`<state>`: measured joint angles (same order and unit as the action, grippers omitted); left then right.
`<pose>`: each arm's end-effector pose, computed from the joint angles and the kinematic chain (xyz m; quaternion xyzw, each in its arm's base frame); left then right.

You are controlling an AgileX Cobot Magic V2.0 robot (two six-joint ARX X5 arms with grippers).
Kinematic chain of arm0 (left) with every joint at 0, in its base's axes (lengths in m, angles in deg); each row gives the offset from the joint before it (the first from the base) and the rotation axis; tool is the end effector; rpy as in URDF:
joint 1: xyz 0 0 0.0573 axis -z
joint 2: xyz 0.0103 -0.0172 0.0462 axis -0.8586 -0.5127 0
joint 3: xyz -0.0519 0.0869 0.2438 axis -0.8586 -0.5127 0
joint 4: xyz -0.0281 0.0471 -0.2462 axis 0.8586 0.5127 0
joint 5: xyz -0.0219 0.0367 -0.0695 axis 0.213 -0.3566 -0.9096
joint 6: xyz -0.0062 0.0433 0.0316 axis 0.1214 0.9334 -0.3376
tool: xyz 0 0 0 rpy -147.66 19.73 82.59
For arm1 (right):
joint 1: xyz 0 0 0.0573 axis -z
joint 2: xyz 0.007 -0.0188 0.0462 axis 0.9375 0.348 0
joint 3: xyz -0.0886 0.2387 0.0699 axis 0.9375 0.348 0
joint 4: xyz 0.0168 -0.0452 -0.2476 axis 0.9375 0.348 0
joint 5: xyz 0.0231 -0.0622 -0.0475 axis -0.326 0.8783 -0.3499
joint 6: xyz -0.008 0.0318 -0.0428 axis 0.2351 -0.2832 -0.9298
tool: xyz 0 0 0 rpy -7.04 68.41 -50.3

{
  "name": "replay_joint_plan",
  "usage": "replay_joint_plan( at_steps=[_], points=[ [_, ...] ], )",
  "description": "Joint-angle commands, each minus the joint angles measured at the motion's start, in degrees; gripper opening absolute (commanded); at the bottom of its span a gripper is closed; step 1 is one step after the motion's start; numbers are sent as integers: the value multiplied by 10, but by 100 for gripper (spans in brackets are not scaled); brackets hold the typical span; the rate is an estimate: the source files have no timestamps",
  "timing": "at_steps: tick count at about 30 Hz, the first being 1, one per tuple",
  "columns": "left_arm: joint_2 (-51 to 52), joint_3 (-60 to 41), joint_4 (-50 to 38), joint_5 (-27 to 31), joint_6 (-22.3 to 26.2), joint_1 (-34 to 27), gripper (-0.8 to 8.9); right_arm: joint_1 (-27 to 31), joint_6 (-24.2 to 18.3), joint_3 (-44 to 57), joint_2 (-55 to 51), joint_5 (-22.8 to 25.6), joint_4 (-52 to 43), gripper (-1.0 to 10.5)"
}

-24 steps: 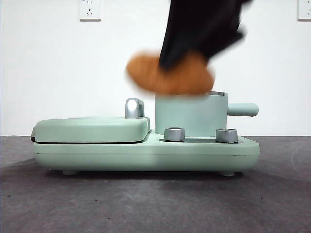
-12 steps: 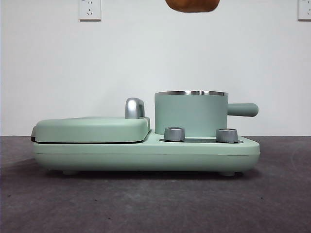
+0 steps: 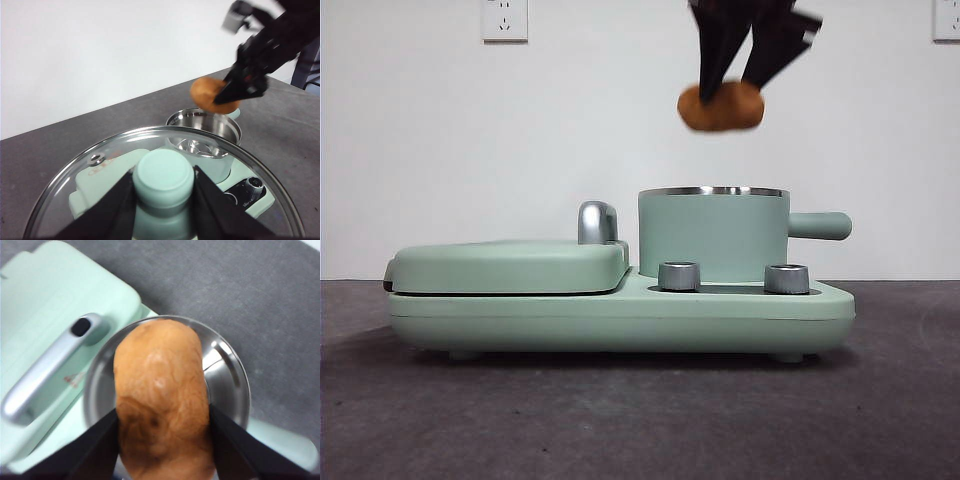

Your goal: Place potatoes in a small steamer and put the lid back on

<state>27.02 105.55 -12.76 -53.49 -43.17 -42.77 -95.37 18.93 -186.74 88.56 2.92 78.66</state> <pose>0.1235 -0.0456 0.3841 0.0327 0.0777 -0.2961 0.9514 0.3448 0.1686 0.3688 -0.1265 0.4020 0.2552 0.8702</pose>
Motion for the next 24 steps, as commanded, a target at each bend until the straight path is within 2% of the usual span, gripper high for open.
replay_joint_plan(
  at_steps=[1, 12, 15, 24],
  points=[
    [0, 10, -22, 1, -7, 1, 14, 2, -7, -17, 35, -8, -24, 182],
    [0, 10, -22, 1, -7, 1, 14, 5, -7, -17, 118, 0, -38, 182],
    [0, 10, -22, 1, -7, 1, 14, 5, -7, -17, 129, 15, -33, 182],
    [0, 10, -22, 1, -7, 1, 14, 5, -7, -17, 152, 16, -31, 182]
  ],
)
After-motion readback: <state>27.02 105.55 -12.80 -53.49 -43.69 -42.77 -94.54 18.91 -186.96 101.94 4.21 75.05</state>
